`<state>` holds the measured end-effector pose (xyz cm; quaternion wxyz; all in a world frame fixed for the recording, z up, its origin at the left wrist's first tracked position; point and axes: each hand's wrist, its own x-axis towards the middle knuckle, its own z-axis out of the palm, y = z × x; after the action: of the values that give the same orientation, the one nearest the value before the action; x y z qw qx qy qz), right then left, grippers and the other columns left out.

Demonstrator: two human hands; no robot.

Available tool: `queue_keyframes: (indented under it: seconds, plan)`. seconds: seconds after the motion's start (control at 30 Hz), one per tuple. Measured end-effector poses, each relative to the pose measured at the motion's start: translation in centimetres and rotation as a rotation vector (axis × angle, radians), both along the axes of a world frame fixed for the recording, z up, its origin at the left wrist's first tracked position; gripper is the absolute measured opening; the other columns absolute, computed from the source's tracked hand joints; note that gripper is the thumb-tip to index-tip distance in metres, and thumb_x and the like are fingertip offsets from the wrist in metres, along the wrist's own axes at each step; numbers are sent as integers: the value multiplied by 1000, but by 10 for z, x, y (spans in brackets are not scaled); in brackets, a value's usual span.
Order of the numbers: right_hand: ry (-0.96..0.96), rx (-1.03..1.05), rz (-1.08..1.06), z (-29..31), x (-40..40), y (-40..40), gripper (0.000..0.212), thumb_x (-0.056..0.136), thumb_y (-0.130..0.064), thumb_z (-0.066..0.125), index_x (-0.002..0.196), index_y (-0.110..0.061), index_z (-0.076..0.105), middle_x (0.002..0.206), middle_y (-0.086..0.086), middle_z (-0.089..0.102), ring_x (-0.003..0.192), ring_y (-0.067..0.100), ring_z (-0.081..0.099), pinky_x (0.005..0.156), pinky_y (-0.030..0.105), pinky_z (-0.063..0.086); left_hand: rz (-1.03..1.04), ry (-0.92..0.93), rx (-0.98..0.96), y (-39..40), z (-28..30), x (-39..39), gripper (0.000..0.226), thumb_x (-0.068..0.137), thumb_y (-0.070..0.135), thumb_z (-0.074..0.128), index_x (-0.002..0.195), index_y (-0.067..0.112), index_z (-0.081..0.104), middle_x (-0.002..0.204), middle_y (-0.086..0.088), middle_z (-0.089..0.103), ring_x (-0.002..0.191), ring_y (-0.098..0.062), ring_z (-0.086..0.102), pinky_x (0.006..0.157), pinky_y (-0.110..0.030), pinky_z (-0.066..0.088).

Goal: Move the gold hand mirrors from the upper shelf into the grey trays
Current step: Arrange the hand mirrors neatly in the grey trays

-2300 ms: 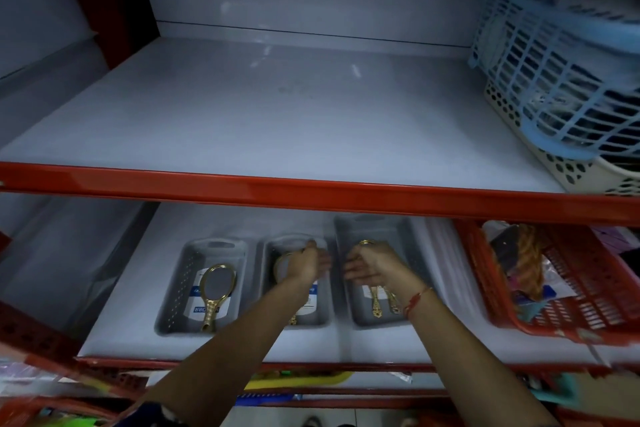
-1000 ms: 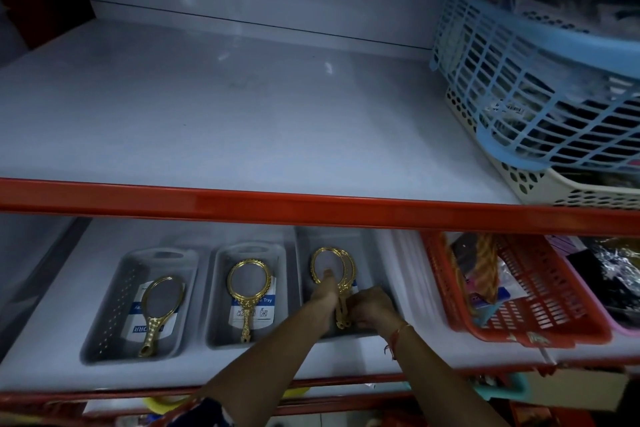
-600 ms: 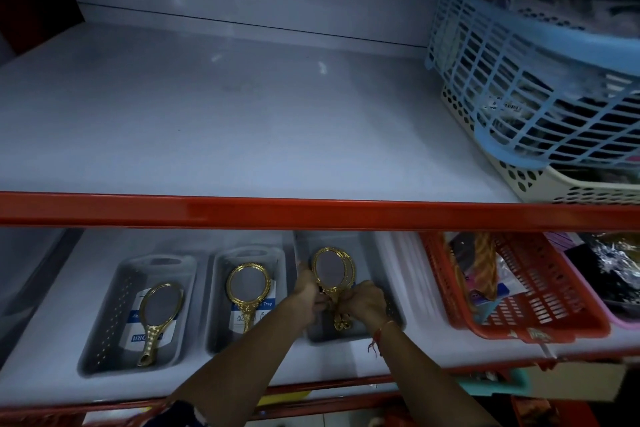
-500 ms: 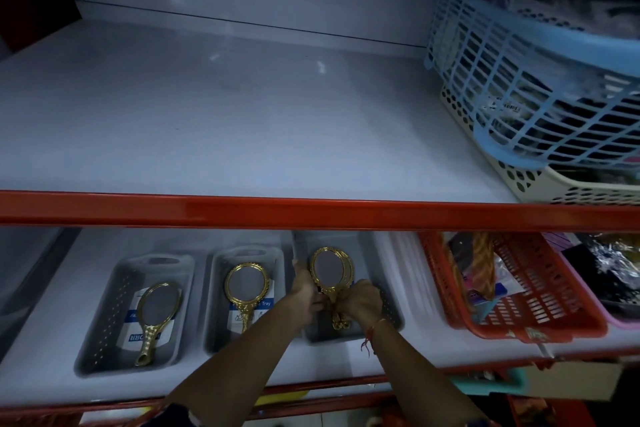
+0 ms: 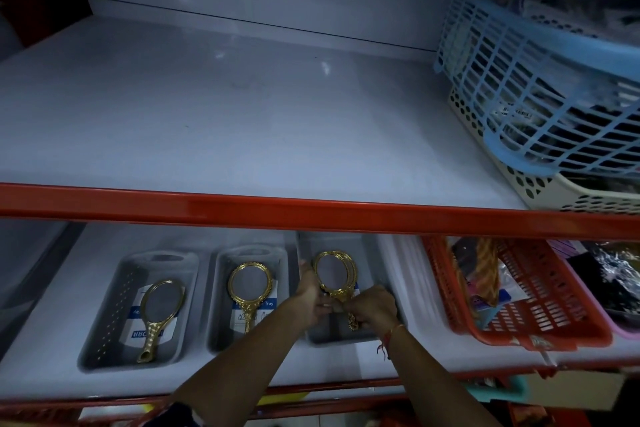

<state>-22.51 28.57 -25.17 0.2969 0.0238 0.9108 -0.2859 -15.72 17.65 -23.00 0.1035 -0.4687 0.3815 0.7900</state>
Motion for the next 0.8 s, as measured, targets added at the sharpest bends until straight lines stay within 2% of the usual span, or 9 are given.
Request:
queue_keyframes:
  seconds: [0.1,0.13,0.2,0.27,0.3,0.43,0.57,0.67,0.8]
  plan:
    - [67,17,22,-2,2,0,44,55,-49,85,67,-12,66,73,2,69,61,7,62,34,11,32,-26,-5,-51,1,-6,-4,88,93,66,6,140,0,41,98,-18,64,77,-24,56,107,-41,34]
    - [83,8,28,-4,2,0,41,60,-44,84,74,-8,72,78,4,73,66,10,64,39,12,35,-35,-11,-61,1,-10,-5,90,92,69,6,139,1,43,97,-16,64,74,-22,54,107,-42,33]
    - [107,-4,21,-6,0,0,33,71,-32,78,83,-2,76,88,8,77,69,15,66,47,15,42,-46,-13,-63,2,-17,-7,93,89,72,6,138,3,45,106,-15,65,92,-27,59,105,-44,34]
    - [111,-7,13,-8,-1,2,30,75,-29,76,86,-1,77,90,10,77,66,14,63,44,13,40,-53,-20,-49,4,-17,-7,93,89,73,6,139,5,45,131,-15,58,120,-32,53,109,-49,30]
    - [108,-3,13,-9,-1,2,31,72,-29,78,86,-1,77,89,9,77,66,13,62,42,12,37,-57,-24,-43,4,-17,-6,93,88,74,5,140,7,44,138,-14,53,127,-33,48,111,-51,28]
    - [80,18,5,-6,-1,1,30,63,-33,83,75,-6,74,78,7,73,64,14,62,43,14,37,-87,-13,-28,5,-14,-2,93,89,72,2,139,9,48,144,-15,48,132,-35,44,113,-51,26]
    - [62,45,14,-2,-2,0,31,64,-34,81,56,-16,56,69,1,65,63,13,62,41,14,37,-102,-1,-29,7,-9,0,89,91,69,0,141,12,46,148,-8,44,128,-38,49,114,-50,23]
    - [46,76,61,1,-6,-1,28,68,-29,76,57,-15,54,72,2,67,65,13,64,38,14,35,-147,-7,-30,9,-7,1,90,90,70,-2,141,13,45,148,-9,44,128,-37,49,114,-50,22]
    - [31,49,71,1,-8,1,18,68,-23,75,64,-10,62,76,6,74,66,14,68,41,15,43,-178,-20,-52,10,-7,1,88,88,72,0,146,18,38,152,-5,38,127,-36,50,114,-52,24]
